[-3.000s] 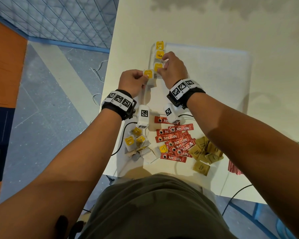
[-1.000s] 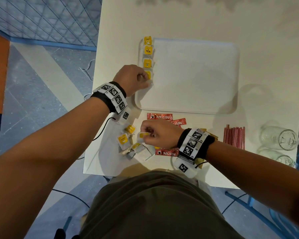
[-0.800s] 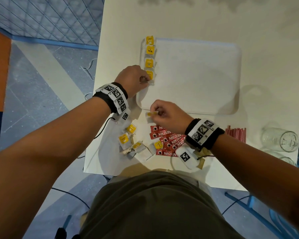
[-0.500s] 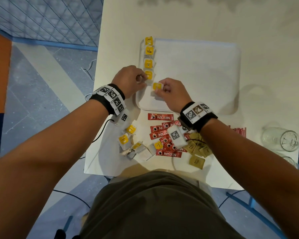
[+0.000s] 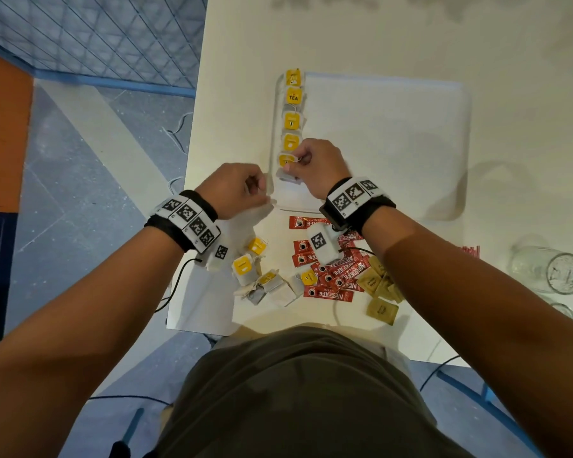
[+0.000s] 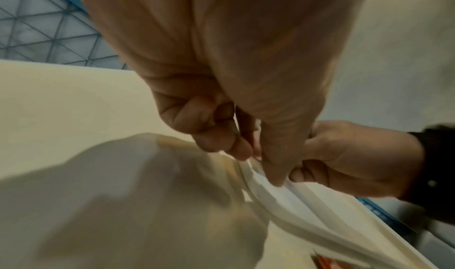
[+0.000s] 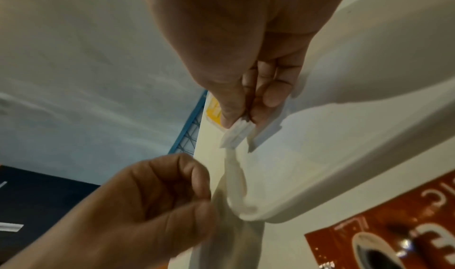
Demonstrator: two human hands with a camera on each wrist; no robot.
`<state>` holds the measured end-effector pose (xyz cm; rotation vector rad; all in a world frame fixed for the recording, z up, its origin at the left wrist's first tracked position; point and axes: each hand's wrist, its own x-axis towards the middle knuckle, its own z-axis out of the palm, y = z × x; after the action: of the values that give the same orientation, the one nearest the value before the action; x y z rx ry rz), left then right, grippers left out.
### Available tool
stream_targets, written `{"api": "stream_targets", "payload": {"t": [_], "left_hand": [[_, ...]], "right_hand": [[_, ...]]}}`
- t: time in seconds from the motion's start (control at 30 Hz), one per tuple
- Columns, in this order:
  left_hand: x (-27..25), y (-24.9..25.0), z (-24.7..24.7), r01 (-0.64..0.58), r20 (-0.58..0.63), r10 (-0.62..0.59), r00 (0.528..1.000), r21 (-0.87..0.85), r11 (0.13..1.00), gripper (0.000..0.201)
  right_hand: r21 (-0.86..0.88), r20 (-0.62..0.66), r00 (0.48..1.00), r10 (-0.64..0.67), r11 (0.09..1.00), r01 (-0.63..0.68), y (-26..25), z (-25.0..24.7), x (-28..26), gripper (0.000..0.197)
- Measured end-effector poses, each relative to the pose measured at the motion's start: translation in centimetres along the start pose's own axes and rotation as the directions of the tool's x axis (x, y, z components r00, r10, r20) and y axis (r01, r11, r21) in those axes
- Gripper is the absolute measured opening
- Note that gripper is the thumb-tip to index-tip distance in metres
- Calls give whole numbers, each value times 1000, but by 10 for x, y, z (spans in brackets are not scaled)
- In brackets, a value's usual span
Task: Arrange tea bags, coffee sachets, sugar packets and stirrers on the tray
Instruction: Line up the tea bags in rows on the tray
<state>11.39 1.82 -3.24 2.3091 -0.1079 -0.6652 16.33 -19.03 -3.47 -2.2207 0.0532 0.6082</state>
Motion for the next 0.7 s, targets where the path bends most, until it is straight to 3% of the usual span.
{"api": "stream_targets", "payload": {"t": [0.1,0.23,0.43,0.7], "left_hand": [[-18,-3,7,16,100,-21,995,53,998,21],[-36,-7,17,22,172,-54,984,181,983,12],[-54,-14,26,18,207,-75,975,263,965,15],[-62,-14,33,55,144,-87,986,211,976,13]], "right_hand": [[-30,-14,1000,27,999,-27,-1,2,1,23],[-70,-26,998,56,996,-58,-3,6,3,28],[-146,-29,998,63,987,-67,-6,7,5,34],[-263,-1,997,78,962,-75,-15,4,3,31]]}}
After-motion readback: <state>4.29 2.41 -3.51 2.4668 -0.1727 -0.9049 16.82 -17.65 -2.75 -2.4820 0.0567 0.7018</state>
